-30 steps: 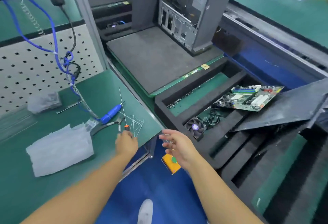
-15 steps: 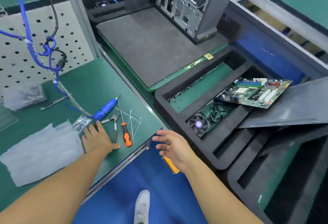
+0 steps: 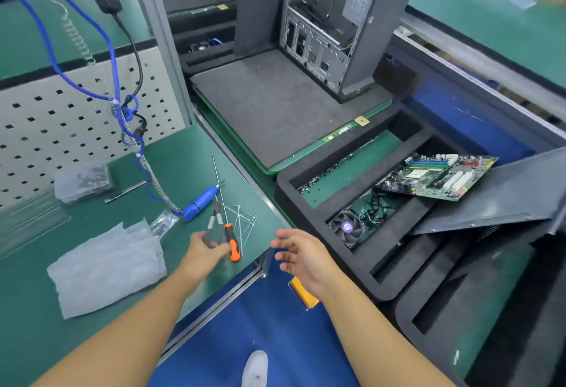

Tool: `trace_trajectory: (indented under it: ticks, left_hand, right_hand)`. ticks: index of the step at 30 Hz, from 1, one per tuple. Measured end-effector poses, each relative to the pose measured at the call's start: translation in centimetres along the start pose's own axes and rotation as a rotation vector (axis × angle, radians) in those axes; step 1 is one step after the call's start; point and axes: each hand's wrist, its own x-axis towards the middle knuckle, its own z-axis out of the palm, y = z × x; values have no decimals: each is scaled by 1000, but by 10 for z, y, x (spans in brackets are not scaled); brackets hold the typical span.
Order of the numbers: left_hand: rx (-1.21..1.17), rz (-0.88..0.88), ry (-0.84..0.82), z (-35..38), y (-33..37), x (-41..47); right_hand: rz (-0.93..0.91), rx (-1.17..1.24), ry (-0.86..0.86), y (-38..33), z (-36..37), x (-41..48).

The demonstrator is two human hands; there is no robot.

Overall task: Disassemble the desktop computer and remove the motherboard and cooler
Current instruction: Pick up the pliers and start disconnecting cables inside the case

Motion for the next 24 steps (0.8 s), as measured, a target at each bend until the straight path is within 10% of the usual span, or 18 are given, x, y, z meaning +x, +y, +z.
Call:
trace_trajectory:
  ticks: [6,13,24]
  left_hand:
    - [-384,156,-552,61,66,-78]
    - [-24,389,-1078,178,131,-140]
    - [365,998,-1056,399,156,-323]
  right_hand:
    - [-28,20,-52,-18,-20,-33]
    - [-238,239,-63,-50,-111,-110]
    - [-706,635,354,-32,-306,-288]
